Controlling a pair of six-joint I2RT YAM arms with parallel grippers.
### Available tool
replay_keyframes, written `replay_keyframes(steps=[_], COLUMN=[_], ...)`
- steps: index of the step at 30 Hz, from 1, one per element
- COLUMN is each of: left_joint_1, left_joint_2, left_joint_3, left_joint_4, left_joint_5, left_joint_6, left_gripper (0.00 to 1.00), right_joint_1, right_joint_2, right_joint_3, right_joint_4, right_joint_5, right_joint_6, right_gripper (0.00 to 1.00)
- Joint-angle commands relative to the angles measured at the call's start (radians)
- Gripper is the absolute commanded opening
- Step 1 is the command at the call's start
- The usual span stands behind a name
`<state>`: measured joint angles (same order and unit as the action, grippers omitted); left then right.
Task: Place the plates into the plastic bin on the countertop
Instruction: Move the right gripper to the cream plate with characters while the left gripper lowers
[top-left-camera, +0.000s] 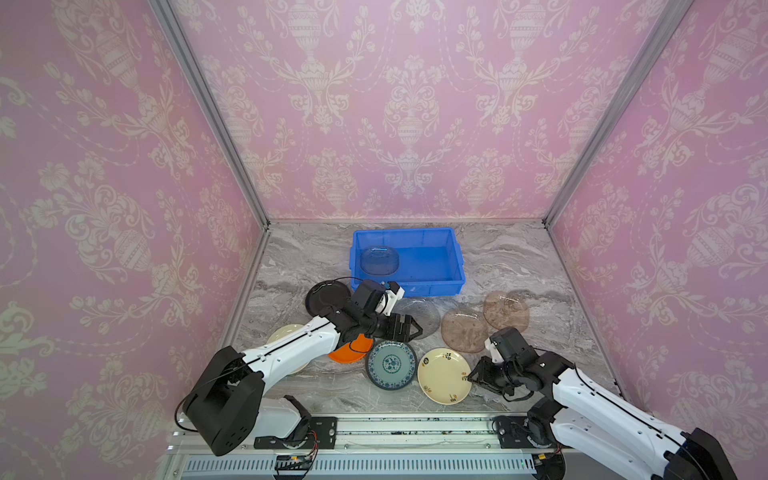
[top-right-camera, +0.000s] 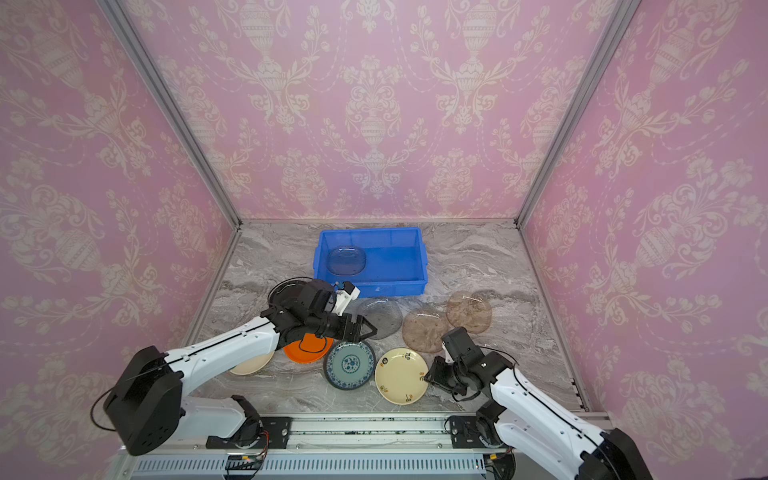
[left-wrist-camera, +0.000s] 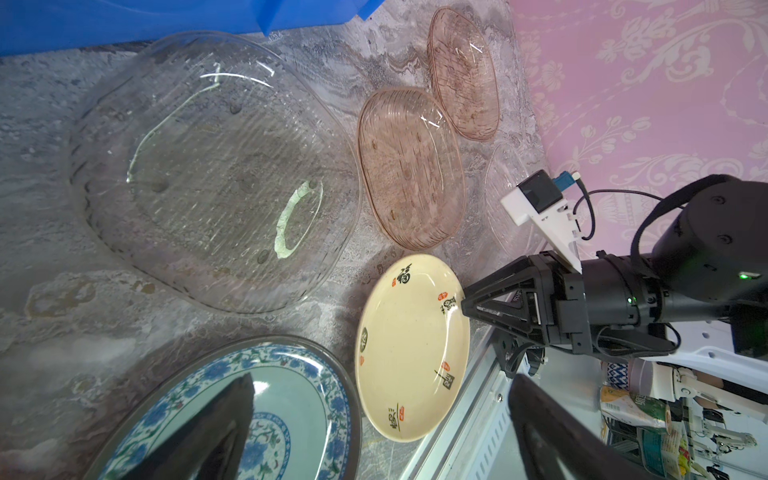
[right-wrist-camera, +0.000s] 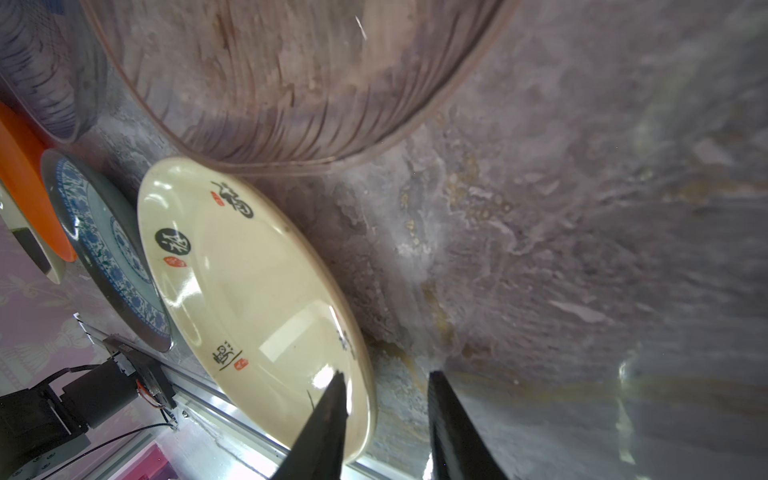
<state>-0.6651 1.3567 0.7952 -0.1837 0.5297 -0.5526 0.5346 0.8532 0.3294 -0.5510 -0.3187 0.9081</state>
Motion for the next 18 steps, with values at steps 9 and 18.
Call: replay_keyframes(steps=[9, 18], left_joint_1=[-0.006, -0.006], left_joint_2=[0.03, 0.038], left_joint_3=[-0.014, -0.007], left_joint_4=[0.036, 0.026], left_joint_5=[0.012, 0.004], left_joint_6=[-0.018, -0.01], left_gripper=[0.97, 0.96], right_joint_1=[0.008, 0.009], right_joint_2=[0.043, 0.051], right_joint_3=[-0.04, -0.046], right_joint_4=[0.119, 0.107], right_joint_5=[-0.032, -0.041], right_joint_6=[0.018, 0.003], right_gripper=[0.26, 0.1])
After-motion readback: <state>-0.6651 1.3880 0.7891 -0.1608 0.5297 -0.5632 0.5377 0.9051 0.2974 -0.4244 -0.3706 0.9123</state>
